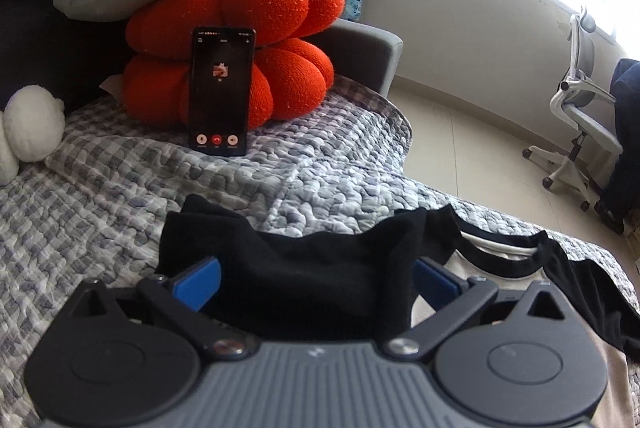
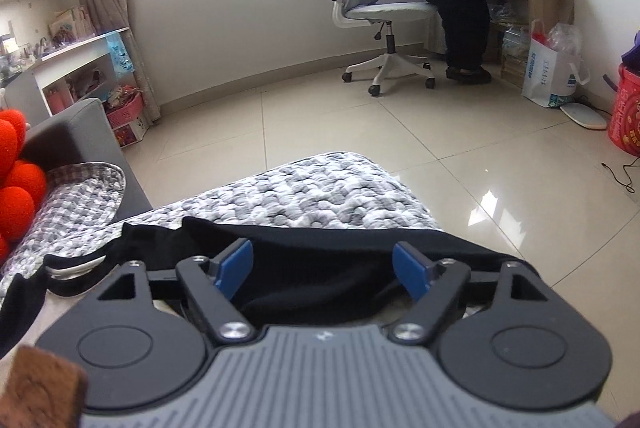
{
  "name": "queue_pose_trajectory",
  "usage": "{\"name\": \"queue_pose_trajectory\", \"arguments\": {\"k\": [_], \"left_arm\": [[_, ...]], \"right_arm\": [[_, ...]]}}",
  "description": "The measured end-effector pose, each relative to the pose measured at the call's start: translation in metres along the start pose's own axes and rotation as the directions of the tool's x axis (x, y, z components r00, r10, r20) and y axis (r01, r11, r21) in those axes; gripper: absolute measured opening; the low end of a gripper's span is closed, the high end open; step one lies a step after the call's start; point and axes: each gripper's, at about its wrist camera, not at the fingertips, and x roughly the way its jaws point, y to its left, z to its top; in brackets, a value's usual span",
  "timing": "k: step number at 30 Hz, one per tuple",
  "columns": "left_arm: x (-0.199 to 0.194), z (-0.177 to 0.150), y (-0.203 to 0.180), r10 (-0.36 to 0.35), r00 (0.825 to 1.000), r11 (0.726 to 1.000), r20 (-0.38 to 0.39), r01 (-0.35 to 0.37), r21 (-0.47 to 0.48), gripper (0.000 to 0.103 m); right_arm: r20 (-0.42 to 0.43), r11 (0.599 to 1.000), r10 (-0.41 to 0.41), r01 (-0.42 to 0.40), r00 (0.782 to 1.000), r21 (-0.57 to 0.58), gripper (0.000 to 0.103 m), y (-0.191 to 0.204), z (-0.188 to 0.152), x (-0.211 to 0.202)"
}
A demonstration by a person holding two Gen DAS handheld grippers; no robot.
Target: Fold clothes
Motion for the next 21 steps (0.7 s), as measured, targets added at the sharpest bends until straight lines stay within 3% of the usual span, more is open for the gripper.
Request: {"name": "queue_pose_trajectory", "arguments": {"k": [4,9,13,18,21], "left_arm": [[0.001,0.016,0.027,0.013,1.000,1.000,0.021,-0.013,0.021,0.103],[0.017,0.029,0.077,0.045,0.999,0.996,-0.010,-0.044,0.081,0.103],[0.035,0.024,0.118,0.047,0.998,0.996,-0.053,-0.043,0.078,0.103],[0.053,0.020,0.149,-0.090,0.992,0.996,-0.084,0.091,0.000,0.100],[0.064,0.021,0.155,-0.228,0.967,0.972,-0.110,0.220,-0.080,0.087]], "right_arm": [[-0.036,0.998,0.051,-0.053,0.998,-0.044,0.084,0.023,0.004,0.010],[-0.096,0.980,0.156,-0.166,0.983,-0.113,0.085,0.058,0.005,0.025],[-0.141,0.960,0.209,-0.230,0.968,-0.160,0.085,0.092,0.001,0.042],[-0.177,0.940,0.272,-0.301,0.946,-0.162,0.085,0.132,-0.009,0.062],[-0.185,0.927,0.325,-0.351,0.927,-0.134,0.085,0.154,-0.015,0.071]]}}
